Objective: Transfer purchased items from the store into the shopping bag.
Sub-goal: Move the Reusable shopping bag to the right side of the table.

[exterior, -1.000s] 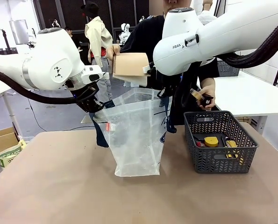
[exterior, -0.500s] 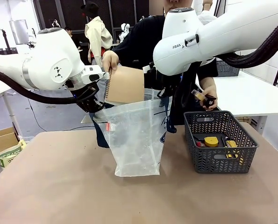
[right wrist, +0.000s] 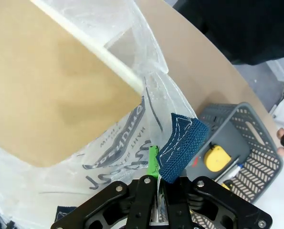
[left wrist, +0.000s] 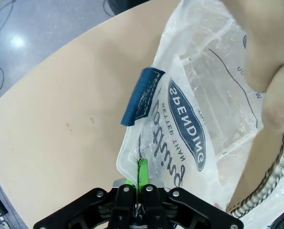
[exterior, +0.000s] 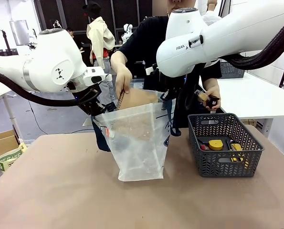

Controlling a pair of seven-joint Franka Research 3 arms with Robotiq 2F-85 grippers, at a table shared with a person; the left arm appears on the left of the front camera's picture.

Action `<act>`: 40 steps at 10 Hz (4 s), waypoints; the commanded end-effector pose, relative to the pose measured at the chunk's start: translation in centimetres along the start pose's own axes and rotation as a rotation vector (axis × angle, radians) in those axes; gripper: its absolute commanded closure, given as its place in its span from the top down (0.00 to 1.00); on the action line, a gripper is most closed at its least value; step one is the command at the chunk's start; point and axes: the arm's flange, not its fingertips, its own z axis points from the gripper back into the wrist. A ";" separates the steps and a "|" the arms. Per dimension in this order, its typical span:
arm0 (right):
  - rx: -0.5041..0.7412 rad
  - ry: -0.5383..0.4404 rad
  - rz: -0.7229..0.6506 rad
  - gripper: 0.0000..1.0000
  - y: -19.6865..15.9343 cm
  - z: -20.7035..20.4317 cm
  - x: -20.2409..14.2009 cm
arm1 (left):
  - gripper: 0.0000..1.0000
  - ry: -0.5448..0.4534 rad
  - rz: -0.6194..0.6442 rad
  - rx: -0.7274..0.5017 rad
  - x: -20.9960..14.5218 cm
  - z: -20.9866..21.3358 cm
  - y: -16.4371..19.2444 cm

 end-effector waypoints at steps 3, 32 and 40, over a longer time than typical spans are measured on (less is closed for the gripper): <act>0.000 0.005 -0.006 0.00 -0.2 -0.2 -0.2 | 0.00 0.000 -0.006 0.012 0.0 0.1 0.2; 0.000 0.005 -0.006 0.00 -0.2 -0.2 -0.2 | 0.00 0.000 -0.006 0.012 0.0 0.1 0.2; 0.000 0.005 -0.006 0.00 -0.2 -0.2 -0.2 | 0.00 0.000 -0.006 0.012 0.0 0.1 0.2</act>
